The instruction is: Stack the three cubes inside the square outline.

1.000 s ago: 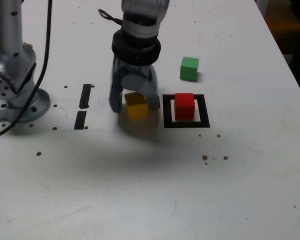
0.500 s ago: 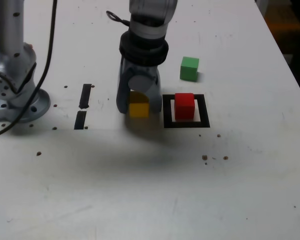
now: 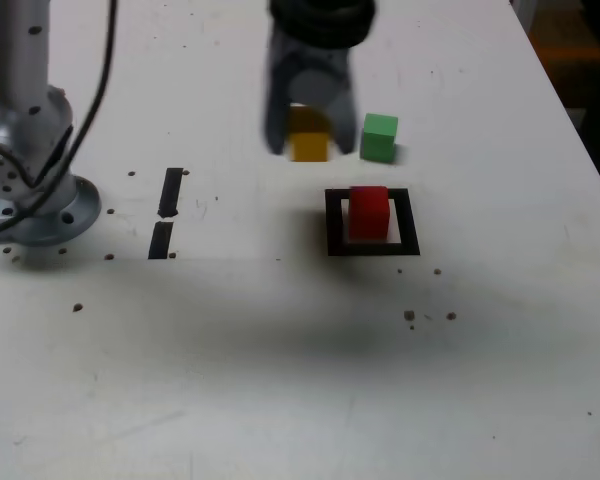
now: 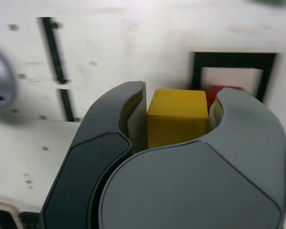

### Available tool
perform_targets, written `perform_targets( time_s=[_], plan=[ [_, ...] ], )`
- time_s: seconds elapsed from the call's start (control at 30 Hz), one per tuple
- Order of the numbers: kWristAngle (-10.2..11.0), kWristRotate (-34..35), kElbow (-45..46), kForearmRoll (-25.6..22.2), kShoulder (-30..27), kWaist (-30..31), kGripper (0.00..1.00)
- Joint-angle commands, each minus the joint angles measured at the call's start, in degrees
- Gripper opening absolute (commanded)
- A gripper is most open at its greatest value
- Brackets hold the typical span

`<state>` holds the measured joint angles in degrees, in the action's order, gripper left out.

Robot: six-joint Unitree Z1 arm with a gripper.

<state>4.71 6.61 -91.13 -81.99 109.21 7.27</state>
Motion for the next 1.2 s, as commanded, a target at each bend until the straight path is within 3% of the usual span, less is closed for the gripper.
perform_targets(
  time_s=[0.0,0.53,1.17],
  plan=[
    [-0.2,-0.2,-8.6,-0.5,3.0,0.5,0.26],
    [-1.7,-0.4,-9.2,0.2,8.5,1.1,0.26],
    [-3.9,-1.2,-6.1,2.3,9.9,0.6,0.26]
  ],
)
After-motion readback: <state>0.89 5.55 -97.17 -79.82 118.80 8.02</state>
